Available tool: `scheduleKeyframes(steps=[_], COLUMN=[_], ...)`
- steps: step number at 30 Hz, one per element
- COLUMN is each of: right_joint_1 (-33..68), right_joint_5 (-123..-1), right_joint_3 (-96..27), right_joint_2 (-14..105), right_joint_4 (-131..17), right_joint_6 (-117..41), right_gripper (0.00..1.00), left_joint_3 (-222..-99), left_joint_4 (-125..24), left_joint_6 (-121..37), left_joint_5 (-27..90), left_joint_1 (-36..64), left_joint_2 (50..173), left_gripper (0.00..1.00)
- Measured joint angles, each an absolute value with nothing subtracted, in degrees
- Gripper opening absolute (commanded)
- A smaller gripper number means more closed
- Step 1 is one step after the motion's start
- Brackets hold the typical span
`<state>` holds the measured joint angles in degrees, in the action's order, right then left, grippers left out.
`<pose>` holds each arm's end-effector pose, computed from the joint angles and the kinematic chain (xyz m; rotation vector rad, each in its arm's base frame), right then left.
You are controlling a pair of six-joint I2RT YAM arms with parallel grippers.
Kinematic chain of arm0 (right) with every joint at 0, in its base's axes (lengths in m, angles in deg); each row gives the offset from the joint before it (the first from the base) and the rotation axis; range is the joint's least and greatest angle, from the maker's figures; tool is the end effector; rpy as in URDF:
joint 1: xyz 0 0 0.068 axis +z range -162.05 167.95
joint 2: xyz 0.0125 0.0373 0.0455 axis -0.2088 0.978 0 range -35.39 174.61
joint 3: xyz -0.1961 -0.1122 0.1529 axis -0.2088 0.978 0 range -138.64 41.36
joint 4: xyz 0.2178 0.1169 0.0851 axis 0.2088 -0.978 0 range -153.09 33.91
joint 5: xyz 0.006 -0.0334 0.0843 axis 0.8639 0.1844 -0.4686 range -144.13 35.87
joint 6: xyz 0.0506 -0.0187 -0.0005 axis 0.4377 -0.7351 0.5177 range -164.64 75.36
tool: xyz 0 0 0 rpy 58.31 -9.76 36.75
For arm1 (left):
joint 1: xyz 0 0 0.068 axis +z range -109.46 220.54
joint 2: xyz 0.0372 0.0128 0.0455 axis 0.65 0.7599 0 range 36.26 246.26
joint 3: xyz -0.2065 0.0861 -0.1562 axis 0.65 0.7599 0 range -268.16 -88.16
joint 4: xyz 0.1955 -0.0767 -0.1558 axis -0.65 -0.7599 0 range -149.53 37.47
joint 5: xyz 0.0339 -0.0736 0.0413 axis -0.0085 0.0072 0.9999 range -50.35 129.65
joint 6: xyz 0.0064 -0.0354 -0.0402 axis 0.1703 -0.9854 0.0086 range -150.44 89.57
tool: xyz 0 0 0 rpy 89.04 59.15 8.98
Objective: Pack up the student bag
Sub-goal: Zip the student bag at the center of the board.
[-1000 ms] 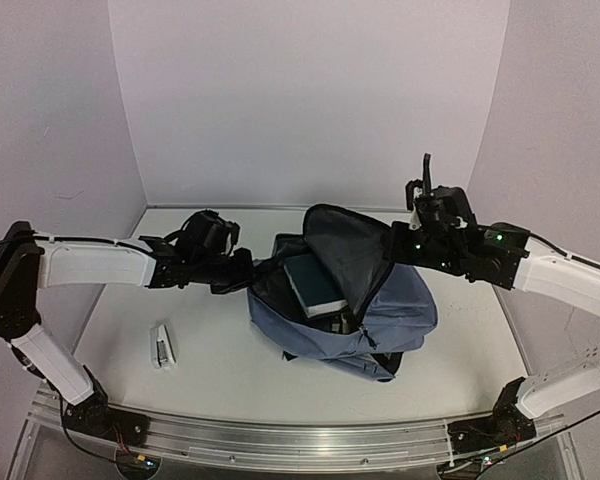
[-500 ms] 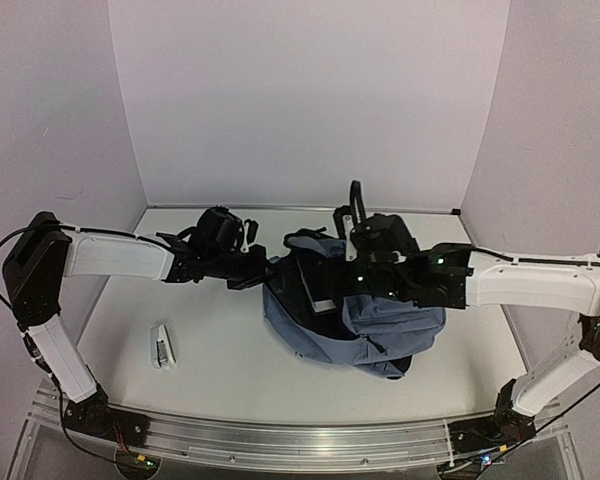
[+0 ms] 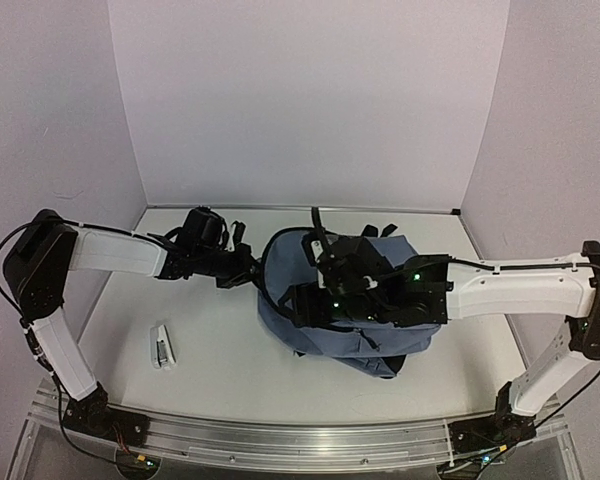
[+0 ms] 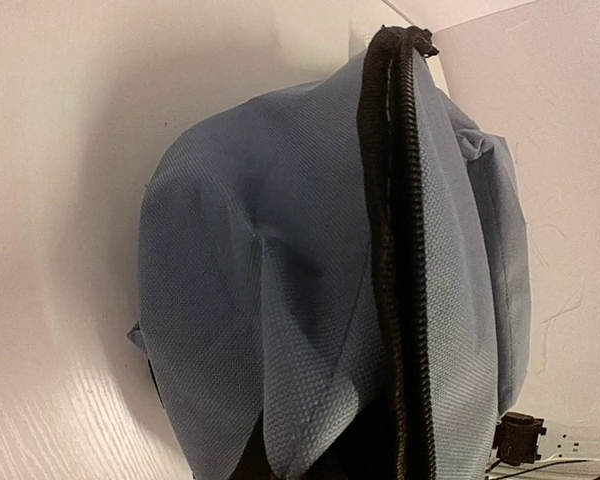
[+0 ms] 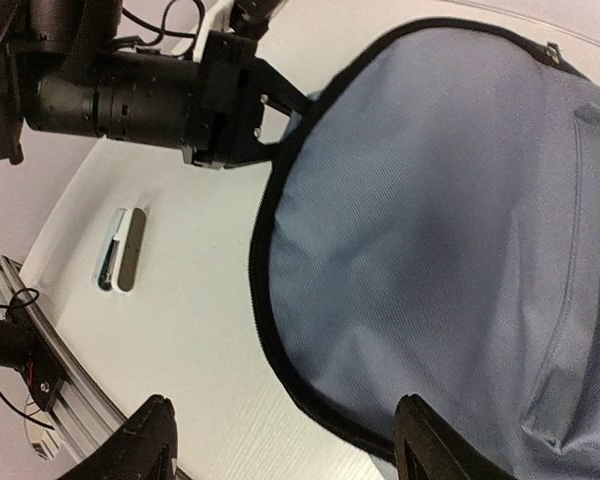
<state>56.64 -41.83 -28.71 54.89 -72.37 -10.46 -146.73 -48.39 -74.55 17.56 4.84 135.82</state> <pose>0.1376 0.3321 0.2844 -0.5620 2.2292 0.7507 0.2957 -0.2290 0.1942 0.0583 2.4295 -1.1386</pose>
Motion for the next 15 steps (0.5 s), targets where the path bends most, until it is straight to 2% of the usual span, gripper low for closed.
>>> scheduleKeyframes(steps=[5, 8, 11, 15], right_joint_1=[57.48, 57.72, 57.89, 58.25], right_joint_5=[-41.61, -41.86, -42.49, -43.39], right_joint_3=[-25.19, -21.16, -17.21, -12.65], right_joint_2=[47.86, 42.81, 40.39, 40.01], right_joint_4=[-77.92, -79.48, -80.63, -81.81], right_joint_6=[-6.59, -3.59, -0.96, 1.66], right_gripper=[0.63, 0.58, 0.59, 0.59], left_joint_3=[-147.51, -147.73, -147.19, -143.35], left_joint_4=[-47.5, -47.47, -47.53, -49.34], left_joint_6=[-73.71, -73.35, -73.04, -72.7], left_joint_5=[14.38, 13.5, 14.33, 18.01], left_joint_1=[8.17, 9.94, 11.4, 12.57], left_joint_2=[138.3, 138.66, 137.58, 131.45], left_gripper=[0.21, 0.34, 0.44, 0.62])
